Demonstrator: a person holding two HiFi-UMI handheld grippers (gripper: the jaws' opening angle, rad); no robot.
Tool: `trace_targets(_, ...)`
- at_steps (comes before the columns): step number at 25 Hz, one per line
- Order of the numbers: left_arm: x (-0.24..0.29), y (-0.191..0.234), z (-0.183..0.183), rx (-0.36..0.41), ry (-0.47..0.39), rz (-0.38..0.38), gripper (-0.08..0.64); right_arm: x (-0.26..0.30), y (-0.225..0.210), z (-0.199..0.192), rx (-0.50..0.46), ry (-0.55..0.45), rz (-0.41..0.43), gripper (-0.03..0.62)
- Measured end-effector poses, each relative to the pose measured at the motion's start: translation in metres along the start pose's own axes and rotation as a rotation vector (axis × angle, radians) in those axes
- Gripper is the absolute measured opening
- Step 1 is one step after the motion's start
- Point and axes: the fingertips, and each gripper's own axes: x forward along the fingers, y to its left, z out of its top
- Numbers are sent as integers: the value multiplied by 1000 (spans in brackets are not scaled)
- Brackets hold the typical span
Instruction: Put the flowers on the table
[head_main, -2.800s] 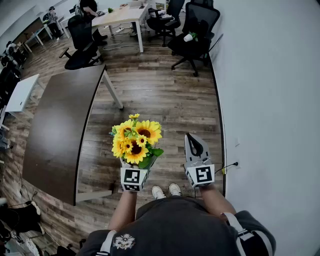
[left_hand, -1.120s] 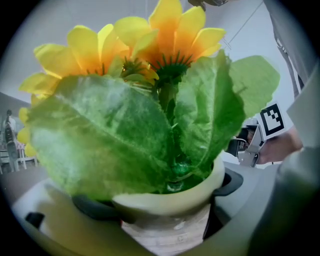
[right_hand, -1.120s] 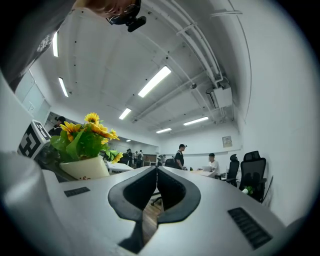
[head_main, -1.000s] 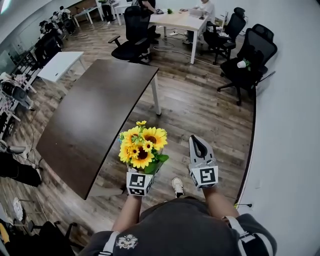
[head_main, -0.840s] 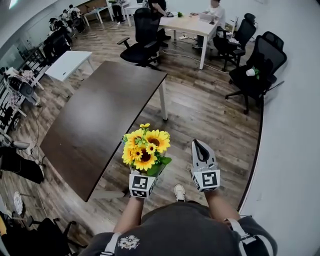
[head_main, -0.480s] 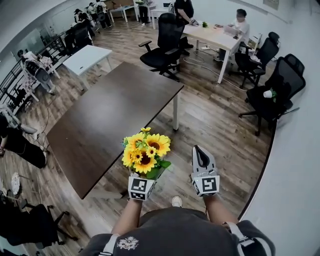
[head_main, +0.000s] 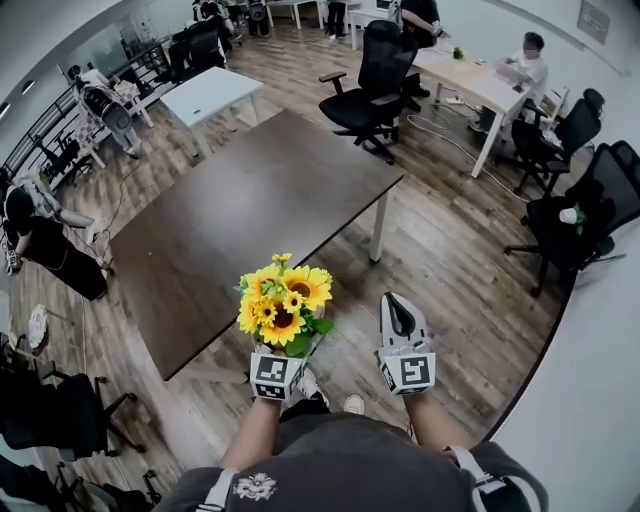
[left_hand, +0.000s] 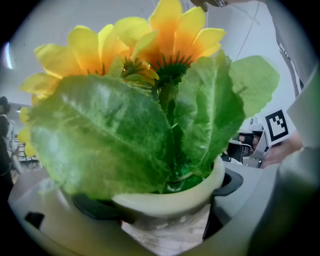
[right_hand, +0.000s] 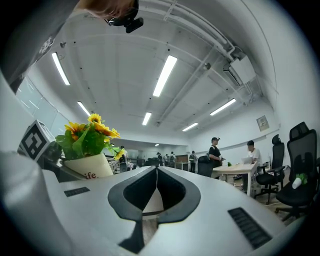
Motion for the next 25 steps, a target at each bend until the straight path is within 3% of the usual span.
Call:
trace_targets(13,51,115,5,-15,-29,86,552,139,35,-8,-15,-14,96,23)
trace_targets(25,59,251,-4,-35,-30,164,552,270,126,-25,-23,16,227,23)
